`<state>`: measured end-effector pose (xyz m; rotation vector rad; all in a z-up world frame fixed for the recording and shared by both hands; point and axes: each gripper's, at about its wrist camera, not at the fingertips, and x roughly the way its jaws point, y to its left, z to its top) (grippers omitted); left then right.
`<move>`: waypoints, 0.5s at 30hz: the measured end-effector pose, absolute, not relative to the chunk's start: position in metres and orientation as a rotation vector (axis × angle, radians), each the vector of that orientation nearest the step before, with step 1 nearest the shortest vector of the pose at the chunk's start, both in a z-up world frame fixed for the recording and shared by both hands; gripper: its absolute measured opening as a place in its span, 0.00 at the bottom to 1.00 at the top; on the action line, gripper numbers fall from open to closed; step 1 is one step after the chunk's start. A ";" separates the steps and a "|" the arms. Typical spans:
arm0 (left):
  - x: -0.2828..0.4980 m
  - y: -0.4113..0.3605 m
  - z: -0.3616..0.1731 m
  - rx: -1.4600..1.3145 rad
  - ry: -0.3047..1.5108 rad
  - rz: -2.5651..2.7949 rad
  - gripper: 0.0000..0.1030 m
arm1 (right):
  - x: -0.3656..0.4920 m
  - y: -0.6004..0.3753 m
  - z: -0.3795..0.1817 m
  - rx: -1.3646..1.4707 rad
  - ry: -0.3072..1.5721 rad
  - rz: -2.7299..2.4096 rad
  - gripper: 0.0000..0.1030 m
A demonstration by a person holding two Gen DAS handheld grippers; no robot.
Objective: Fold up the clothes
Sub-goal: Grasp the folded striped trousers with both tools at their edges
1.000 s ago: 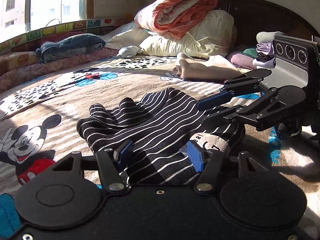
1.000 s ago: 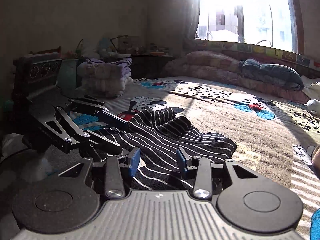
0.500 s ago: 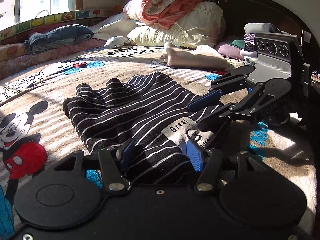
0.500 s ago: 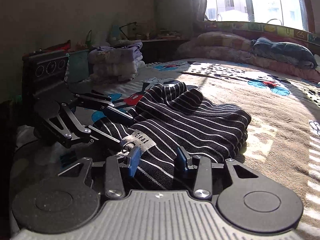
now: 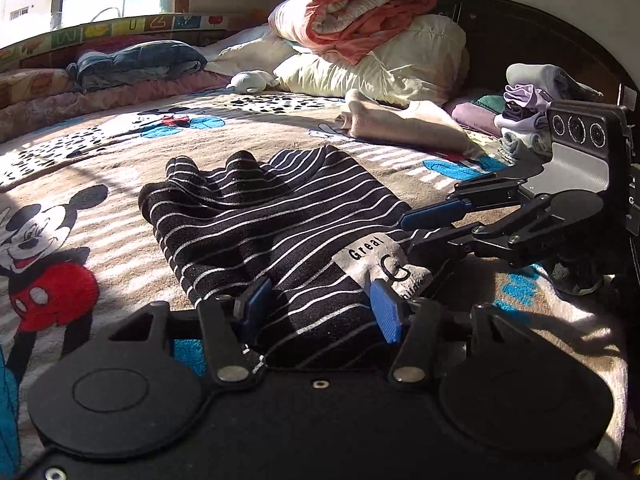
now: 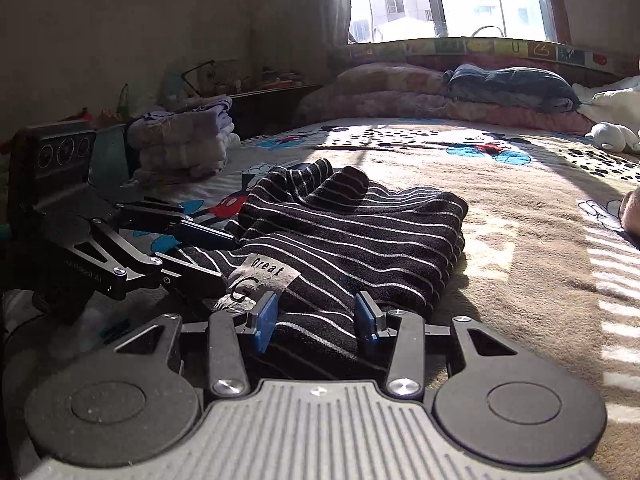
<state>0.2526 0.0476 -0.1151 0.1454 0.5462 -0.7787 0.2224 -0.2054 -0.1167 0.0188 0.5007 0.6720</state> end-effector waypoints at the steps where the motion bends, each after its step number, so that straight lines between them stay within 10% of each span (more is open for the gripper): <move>1: 0.253 0.048 -0.115 0.143 0.551 -0.776 0.53 | 0.225 -0.206 -0.118 0.028 0.509 0.673 0.42; 15: 0.245 0.062 -0.090 0.038 0.425 -0.698 0.54 | 0.212 -0.216 -0.091 0.097 0.419 0.596 0.44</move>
